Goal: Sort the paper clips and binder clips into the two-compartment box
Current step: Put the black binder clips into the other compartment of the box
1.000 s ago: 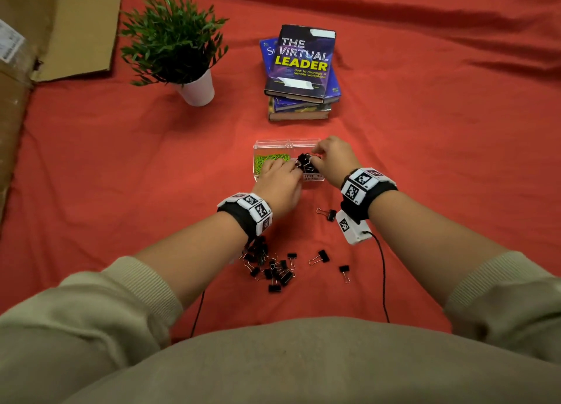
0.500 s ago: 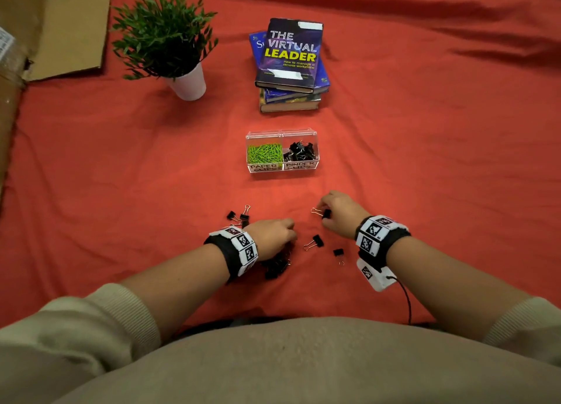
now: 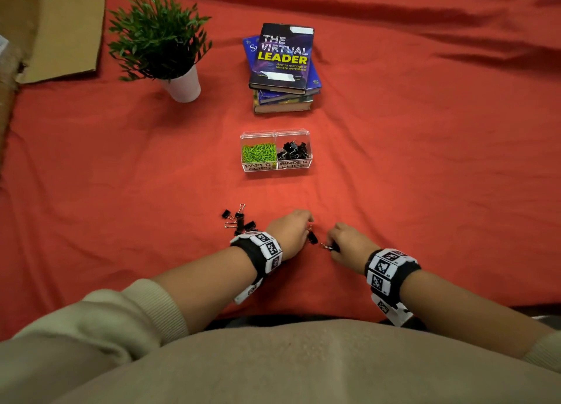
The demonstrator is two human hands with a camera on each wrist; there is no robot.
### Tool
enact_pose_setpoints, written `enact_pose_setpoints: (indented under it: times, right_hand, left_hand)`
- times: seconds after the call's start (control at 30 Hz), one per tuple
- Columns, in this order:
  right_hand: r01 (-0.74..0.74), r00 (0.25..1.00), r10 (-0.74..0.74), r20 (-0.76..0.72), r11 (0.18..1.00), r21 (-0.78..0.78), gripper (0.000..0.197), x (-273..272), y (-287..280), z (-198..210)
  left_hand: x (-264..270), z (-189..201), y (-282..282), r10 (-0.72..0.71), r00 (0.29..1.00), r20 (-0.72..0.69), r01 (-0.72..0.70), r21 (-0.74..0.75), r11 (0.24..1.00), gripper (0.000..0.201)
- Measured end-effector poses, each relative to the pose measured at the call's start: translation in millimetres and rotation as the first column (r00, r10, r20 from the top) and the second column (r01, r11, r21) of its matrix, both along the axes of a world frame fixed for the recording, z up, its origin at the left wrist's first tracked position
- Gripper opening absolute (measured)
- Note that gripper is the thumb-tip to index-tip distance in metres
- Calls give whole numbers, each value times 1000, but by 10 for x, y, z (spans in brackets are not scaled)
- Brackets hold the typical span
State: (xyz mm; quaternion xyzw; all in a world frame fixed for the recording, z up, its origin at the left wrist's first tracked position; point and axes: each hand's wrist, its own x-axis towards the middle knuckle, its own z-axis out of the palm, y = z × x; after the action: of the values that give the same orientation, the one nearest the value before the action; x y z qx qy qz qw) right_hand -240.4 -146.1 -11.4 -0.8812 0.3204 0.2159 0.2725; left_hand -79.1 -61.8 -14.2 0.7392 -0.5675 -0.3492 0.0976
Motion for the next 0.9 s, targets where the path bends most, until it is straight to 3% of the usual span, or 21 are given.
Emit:
enact_pose_setpoints:
  times: [0.17, 0.27, 0.37, 0.5, 0.6, 0.73, 0.9]
  right_hand:
    - [97, 993, -96, 64, 995, -9, 23, -28, 38, -12]
    - [180, 979, -181, 98, 984, 16, 22, -27, -67, -28]
    - [301, 938, -303, 169, 953, 36, 18, 5, -212, -18]
    - [451, 859, -464, 217, 886, 108, 18, 121, -431, 63]
    - [480, 824, -492, 281, 870, 115, 20, 393, -626, 186]
    - [422, 822, -414, 392, 904, 70, 17, 937, -853, 421]
    - [290, 890, -235, 391, 953, -86, 18, 1535, -1088, 477]
  left_hand:
    - [-216, -32, -76, -47, 989, 141, 44, 23, 999, 23]
    - [-247, -35, -76, -147, 973, 177, 139, 54, 989, 25]
    - [-217, -70, -82, -218, 956, 195, 211, 55, 976, 20]
    - [-145, -27, -111, -214, 964, 161, 205, 67, 976, 18]
    - [-17, 11, -115, -117, 988, 96, 115, 35, 993, 23]
    - [301, 121, -212, 97, 995, 34, -93, -88, 992, 22]
    - [869, 377, -556, 248, 966, 72, -231, -188, 955, 22]
